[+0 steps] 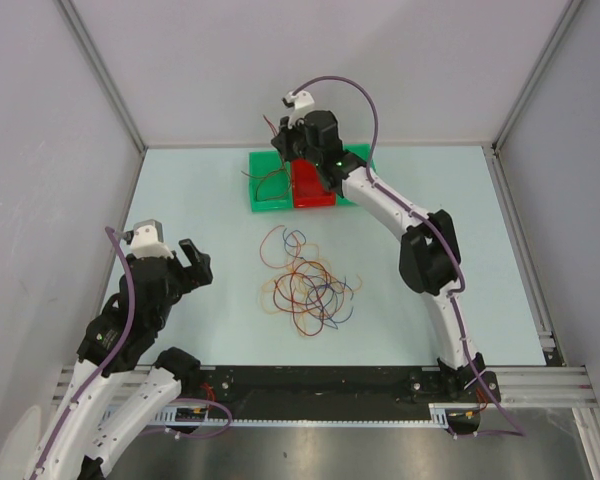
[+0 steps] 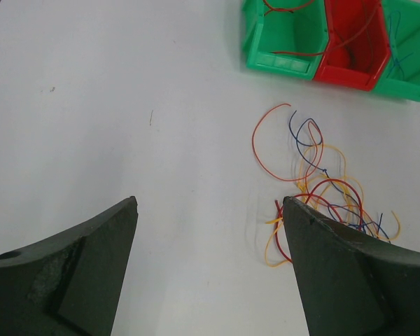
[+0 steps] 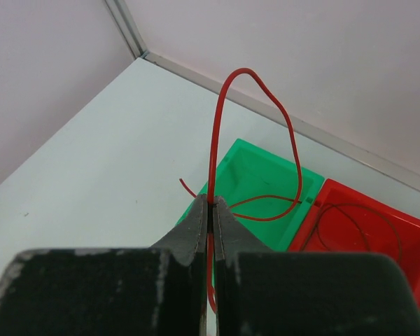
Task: Untangle the cables
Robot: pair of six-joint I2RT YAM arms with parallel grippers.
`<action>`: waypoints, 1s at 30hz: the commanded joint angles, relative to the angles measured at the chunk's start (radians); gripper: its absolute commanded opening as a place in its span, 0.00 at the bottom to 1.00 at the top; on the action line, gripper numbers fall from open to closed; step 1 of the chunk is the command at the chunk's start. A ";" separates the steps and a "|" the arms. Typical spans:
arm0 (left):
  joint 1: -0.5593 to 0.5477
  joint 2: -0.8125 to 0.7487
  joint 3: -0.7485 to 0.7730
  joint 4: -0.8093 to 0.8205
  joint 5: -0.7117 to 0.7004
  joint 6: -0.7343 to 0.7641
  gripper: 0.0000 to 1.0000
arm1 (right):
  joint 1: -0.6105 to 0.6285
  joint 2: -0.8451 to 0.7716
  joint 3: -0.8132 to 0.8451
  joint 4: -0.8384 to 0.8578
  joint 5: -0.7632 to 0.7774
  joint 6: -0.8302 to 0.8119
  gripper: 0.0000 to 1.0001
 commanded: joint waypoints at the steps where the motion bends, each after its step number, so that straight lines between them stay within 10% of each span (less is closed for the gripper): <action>1: 0.012 0.006 -0.006 0.018 -0.003 0.001 0.89 | 0.018 0.066 0.089 -0.018 0.000 0.009 0.00; 30: 0.023 0.007 -0.008 0.015 -0.006 -0.002 0.89 | 0.019 0.359 0.232 0.434 -0.055 0.118 0.00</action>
